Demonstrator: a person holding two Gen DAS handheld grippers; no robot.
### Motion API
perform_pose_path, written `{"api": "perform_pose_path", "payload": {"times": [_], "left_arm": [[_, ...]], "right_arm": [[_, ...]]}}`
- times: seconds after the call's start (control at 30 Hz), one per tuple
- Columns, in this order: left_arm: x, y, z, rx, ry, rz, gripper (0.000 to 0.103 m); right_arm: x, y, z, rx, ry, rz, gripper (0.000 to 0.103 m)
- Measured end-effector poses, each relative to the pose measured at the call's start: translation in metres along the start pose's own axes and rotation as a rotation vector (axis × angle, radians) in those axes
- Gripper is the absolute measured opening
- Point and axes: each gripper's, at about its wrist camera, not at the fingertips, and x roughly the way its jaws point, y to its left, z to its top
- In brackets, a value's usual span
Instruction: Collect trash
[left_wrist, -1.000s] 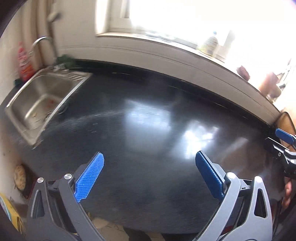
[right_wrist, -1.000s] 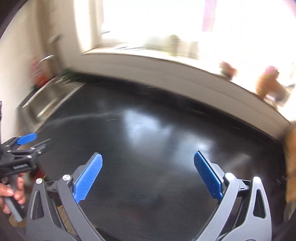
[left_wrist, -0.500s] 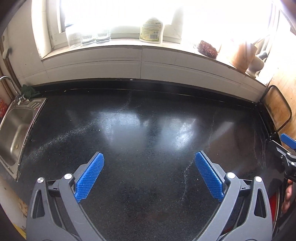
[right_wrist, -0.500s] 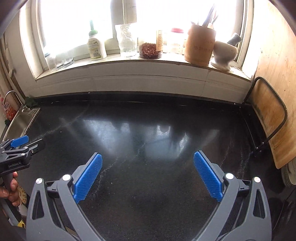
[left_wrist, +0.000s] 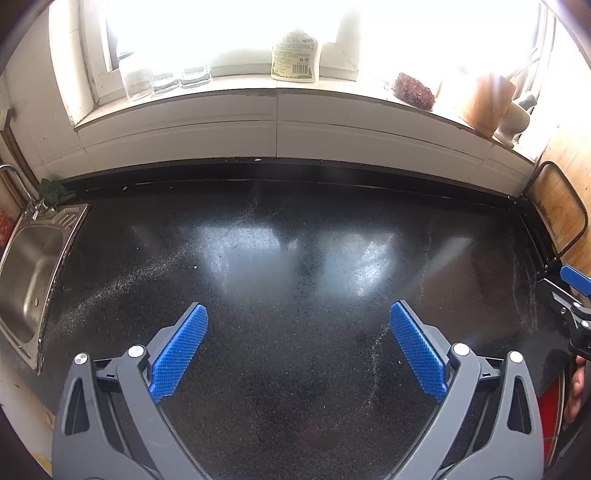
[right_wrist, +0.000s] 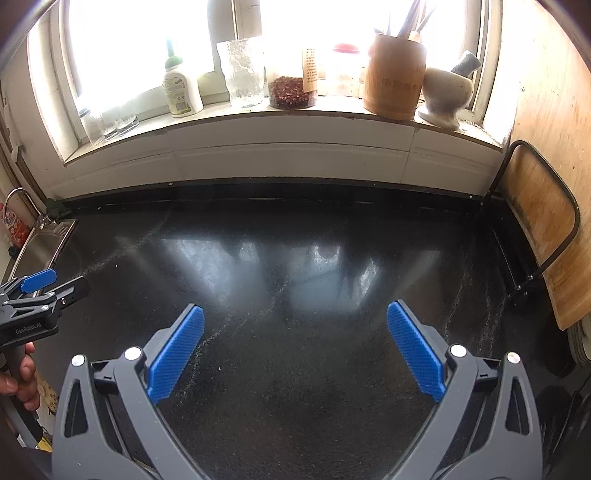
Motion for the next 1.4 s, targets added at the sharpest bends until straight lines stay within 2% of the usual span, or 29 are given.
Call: {"api": "perform_pose_path", "payload": {"times": [1.4], "left_arm": [[0.0028, 0.0041, -0.0085, 0.003, 0.028, 0.023, 0.096]], "right_arm": [[0.0065, 0.0012, -0.0053, 0.0, 0.025, 0.018, 0.096]]}}
